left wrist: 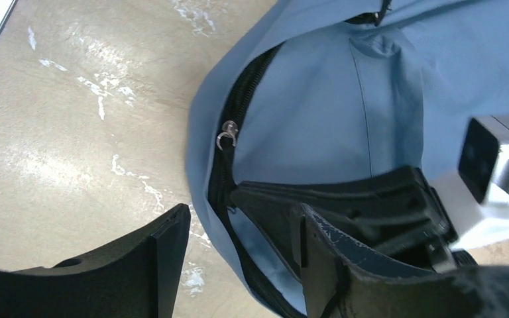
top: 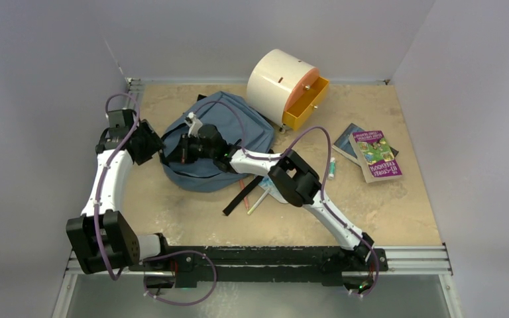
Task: Pack the student bag
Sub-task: Unzip the student bag at the center of the board.
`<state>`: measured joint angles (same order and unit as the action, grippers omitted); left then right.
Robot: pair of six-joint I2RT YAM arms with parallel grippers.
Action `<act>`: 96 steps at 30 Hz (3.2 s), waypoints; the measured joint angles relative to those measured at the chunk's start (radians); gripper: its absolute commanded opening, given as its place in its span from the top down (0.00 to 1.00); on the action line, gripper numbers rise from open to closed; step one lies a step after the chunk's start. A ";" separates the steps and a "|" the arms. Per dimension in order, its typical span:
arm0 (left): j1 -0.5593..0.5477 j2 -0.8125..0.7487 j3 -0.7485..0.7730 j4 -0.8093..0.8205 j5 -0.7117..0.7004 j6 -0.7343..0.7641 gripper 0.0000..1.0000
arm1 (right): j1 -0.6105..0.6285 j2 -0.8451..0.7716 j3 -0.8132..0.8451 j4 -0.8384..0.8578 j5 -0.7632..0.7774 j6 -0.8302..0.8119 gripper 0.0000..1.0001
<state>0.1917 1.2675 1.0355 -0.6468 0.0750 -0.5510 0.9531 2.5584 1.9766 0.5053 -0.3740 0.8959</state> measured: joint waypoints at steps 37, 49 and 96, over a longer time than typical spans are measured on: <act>0.035 0.360 0.114 0.143 0.108 -0.053 0.77 | 0.000 -0.190 -0.224 0.026 0.042 -0.067 1.00; 0.035 0.362 0.114 0.157 0.131 -0.027 1.00 | 0.000 -0.256 -0.314 0.031 0.042 -0.087 1.00; 0.045 0.407 0.101 0.285 0.339 -0.005 1.00 | 0.002 -0.631 -0.670 -0.185 0.144 -0.375 0.60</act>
<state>0.2367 1.6749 1.1366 -0.3614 0.4141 -0.5556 0.9554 1.9274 1.3064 0.3206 -0.2302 0.5205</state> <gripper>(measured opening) 0.026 0.313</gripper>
